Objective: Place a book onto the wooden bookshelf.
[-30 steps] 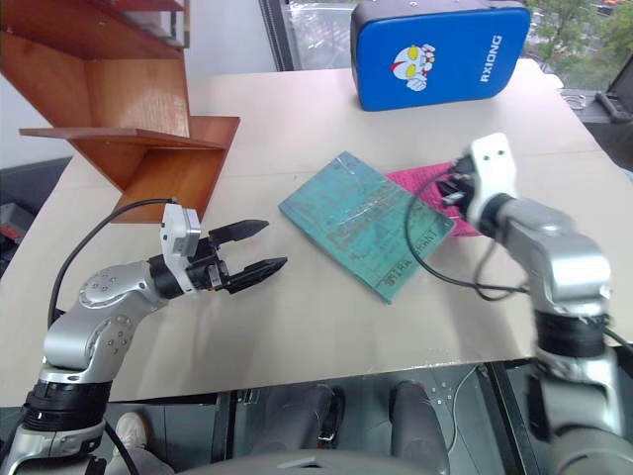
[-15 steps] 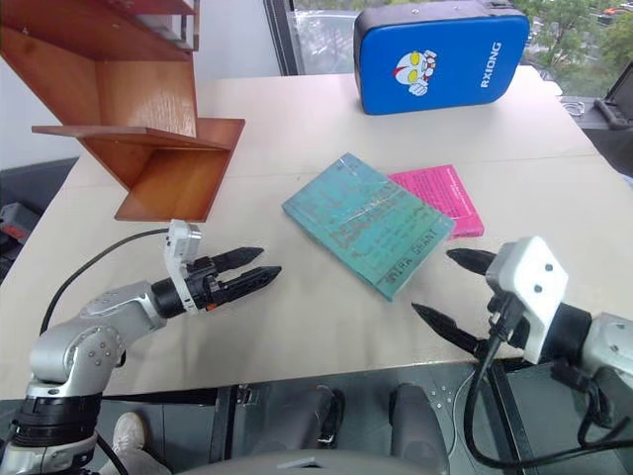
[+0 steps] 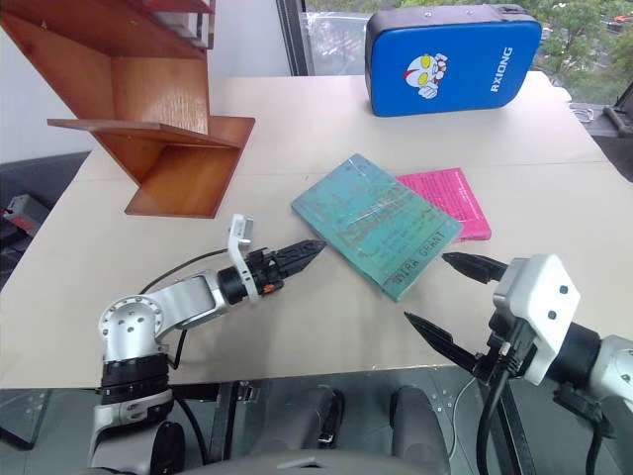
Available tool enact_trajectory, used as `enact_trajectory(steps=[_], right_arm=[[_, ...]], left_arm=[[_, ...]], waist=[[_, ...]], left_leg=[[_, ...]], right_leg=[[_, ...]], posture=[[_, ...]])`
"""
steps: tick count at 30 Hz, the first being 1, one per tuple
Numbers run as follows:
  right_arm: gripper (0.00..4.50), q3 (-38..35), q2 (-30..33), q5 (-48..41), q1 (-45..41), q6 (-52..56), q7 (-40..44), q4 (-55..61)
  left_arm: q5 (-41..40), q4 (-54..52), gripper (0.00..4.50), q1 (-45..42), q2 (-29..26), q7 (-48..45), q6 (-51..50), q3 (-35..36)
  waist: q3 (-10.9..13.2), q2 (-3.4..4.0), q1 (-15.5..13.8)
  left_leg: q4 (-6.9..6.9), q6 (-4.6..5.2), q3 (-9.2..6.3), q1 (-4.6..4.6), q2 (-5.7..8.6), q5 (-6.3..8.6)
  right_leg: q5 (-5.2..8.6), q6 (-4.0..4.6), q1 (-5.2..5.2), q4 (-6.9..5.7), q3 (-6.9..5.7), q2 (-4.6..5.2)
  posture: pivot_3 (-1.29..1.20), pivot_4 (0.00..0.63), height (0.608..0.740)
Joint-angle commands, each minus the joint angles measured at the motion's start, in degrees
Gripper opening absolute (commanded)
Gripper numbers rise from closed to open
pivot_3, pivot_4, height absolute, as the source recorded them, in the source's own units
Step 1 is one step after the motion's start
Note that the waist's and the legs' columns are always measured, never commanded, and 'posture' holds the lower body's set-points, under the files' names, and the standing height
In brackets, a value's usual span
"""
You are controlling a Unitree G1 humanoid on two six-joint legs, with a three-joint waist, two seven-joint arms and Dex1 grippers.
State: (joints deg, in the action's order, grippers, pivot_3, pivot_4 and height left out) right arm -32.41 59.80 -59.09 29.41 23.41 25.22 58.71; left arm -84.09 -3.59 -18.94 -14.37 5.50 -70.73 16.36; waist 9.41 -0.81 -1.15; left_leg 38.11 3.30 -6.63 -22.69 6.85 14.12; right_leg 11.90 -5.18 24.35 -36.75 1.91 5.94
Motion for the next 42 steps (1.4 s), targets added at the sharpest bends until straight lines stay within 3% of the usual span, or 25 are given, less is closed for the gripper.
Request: enact_trajectory(steps=[1, 13, 16, 22, 24, 27, 31, 35, 38, 40, 42], right_arm=[[4.45, 0.3, 2.0, -0.9, 1.0, -4.3, -2.7, 1.3], [4.45, 2.2, 5.5, -0.5, 2.2, -8.2, -7.6, 1.3], [4.5, 2.1, 5.8, -0.9, 2.0, -8.3, -8.3, 1.3], [4.5, 3.2, 6.1, -0.2, 0.8, -7.9, -9.1, 1.3], [4.5, 3.7, 6.1, 0.1, 0.1, -7.5, -9.4, 1.3], [4.5, 4.9, 5.9, 0.6, -1.0, -7.0, -9.9, 1.3], [4.5, 6.5, 5.2, 1.5, -2.8, -6.1, -10.1, 1.3], [4.5, 9.9, 3.2, 3.5, -7.3, -4.0, -9.9, 1.3], [4.5, 12.1, 1.6, 4.6, -10.4, -2.4, -9.2, 0.8], [4.5, 14.6, 0.5, 5.9, -13.3, -1.9, -8.1, -0.5], [4.5, 17.1, -0.8, 7.1, -16.3, -1.5, -6.6, -2.0]], left_arm=[[-4.1, 2.2, 4.5, -2.5, 2.5, 6.4, 2.4, 0.1], [-5.3, 10.4, 4.5, -6.7, 12.6, 11.7, 9.3, 0.1], [-7.0, 11.7, 3.33, -7.0, 13.8, 11.7, 9.3, 0.2], [-9.2, 13.0, 0.45, -7.9, 16.1, 13.0, 11.1, 0.8], [-10.9, 12.2, 0.03, -8.0, 16.3, 13.9, 11.3, 1.0], [-12.1, 11.0, 0.03, -7.7, 15.4, 14.9, 11.4, 1.0], [-11.2, 7.4, 0.03, -6.8, 9.7, 9.7, 9.5, 1.1], [-2.1, 0.7, 0.03, -5.2, -3.6, -7.1, 9.1, 0.8], [-1.8, 1.3, 0.03, -6.2, -7.6, -12.3, 10.3, 2.8], [1.6, -0.3, 0.03, -8.1, -13.1, -20.5, 10.9, 2.8], [9.0, -5.7, 0.03, -10.7, -19.9, -30.6, 13.7, -0.6]], waist=[[0.0, -0.03, -0.2], [0.0, -0.1, -1.4], [0.0, -0.1, -1.4], [0.0, -0.12, -1.6], [0.0, -0.13, -1.8], [0.0, -0.15, -1.8], [0.0, -0.16, -1.5], [0.0, -0.2, -0.9], [0.0, -0.14, -1.2], [0.0, -0.18, -1.3], [0.1, -0.25, -1.3]], left_leg=[[0.02, 0.0, -0.01, 0.0, 0.0, 0.0], [0.12, 0.0, -0.07, -0.03, 0.07, 0.0], [0.12, 0.0, -0.09, -0.03, 0.07, 0.0], [0.15, 0.0, -0.13, -0.03, 0.09, 0.0], [0.19, 0.01, -0.22, -0.03, 0.09, 0.01], [0.2, 0.01, -0.25, -0.02, 0.1, 0.01], [0.18, 0.0, -0.28, -0.02, 0.09, 0.01], [0.14, -0.01, -0.26, -0.01, 0.06, 0.0], [0.12, -0.02, -0.26, 0.01, 0.04, 0.01], [0.12, -0.01, -0.28, 0.02, 0.08, 0.02], [0.12, -0.01, -0.35, -0.05, 0.1, 0.02]], right_leg=[[0.0, 0.0, -0.01, 0.0, -0.02, 0.0], [0.0, 0.01, -0.11, 0.04, -0.1, 0.01], [0.0, 0.0, -0.11, 0.04, -0.12, 0.0], [0.01, 0.0, -0.17, 0.06, -0.17, 0.02], [0.01, 0.0, -0.26, 0.15, -0.26, 0.02], [0.01, 0.0, -0.27, 0.17, -0.27, 0.02], [0.01, 0.01, -0.26, 0.16, -0.29, -0.01], [0.01, 0.02, -0.22, 0.14, -0.28, -0.08], [0.01, 0.03, -0.23, 0.16, -0.29, -0.1], [0.01, 0.03, -0.26, 0.17, -0.31, -0.04], [0.01, 0.03, -0.25, 0.23, -0.38, -0.03]], posture=[[0.0, 0.15, 0.736], [0.0, 0.15, 0.736], [0.0, 0.15, 0.736], [0.0, 0.15, 0.736], [0.0, 0.15, 0.736], [0.0, 0.15, 0.736], [0.0, 0.15, 0.736], [0.0, 0.15, 0.736], [0.0, 0.15, 0.736], [0.0, 0.15, 0.736], [0.0, 0.15, 0.736]])
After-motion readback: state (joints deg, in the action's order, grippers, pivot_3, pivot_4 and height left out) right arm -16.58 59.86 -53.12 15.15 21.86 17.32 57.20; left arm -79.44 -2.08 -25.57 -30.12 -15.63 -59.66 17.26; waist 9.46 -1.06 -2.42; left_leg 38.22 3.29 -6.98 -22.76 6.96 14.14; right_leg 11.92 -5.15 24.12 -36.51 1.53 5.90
